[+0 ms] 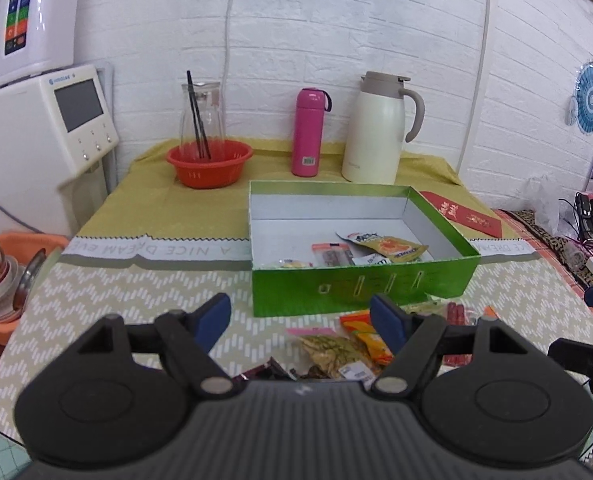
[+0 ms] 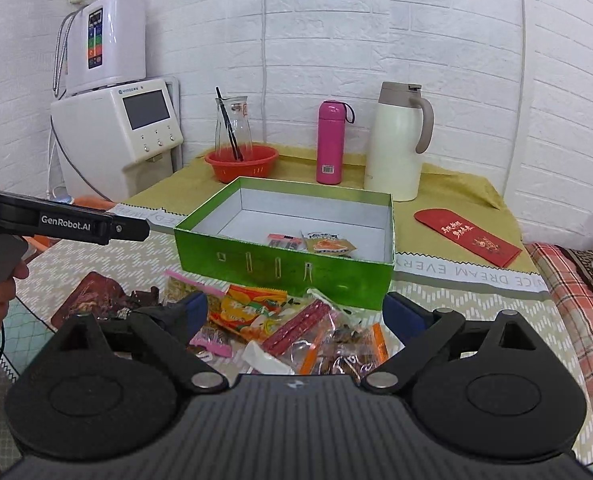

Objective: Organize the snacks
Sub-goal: 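Move both tools back to the snack pile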

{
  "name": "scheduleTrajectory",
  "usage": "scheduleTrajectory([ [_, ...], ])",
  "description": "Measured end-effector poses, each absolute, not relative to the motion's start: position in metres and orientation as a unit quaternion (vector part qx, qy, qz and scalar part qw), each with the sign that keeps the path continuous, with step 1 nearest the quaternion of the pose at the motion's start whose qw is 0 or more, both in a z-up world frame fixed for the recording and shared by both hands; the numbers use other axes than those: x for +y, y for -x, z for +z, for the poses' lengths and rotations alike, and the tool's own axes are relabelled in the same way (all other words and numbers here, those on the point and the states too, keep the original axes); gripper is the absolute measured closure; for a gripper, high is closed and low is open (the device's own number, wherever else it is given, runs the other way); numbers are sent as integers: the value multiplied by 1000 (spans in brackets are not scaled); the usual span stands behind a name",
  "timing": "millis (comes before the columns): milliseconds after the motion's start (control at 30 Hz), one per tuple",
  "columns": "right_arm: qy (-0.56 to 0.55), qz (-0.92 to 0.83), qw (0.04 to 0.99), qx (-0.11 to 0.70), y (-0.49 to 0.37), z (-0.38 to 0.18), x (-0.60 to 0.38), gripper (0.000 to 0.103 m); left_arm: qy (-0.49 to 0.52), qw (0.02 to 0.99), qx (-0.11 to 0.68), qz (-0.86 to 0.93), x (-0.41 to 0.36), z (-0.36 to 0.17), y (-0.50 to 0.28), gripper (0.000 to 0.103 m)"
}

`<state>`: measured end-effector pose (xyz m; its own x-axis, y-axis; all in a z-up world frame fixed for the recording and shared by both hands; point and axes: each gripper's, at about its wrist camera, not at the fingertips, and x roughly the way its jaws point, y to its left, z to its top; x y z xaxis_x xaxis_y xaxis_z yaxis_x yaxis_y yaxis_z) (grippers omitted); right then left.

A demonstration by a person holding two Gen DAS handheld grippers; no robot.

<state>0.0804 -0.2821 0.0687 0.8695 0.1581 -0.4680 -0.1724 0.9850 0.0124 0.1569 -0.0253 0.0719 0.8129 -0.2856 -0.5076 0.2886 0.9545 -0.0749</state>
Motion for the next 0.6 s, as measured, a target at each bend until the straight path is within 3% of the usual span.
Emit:
scheduleTrajectory([
  [433, 12, 61, 960, 273, -42, 13, -283, 0, -41, 949, 271, -156, -32, 19, -106, 27],
  [467, 12, 60, 959, 278, -41, 8, -283, 0, -47, 949, 269, -158, -34, 17, -104, 32],
  [500, 11, 59, 958, 282, -41, 5, -284, 0, -54, 949, 267, -160, -37, 15, -101, 45],
  [600, 3, 62, 954, 294, -44, -5, -285, 0, -63, 941, 277, -184, -44, 9, -98, 61],
])
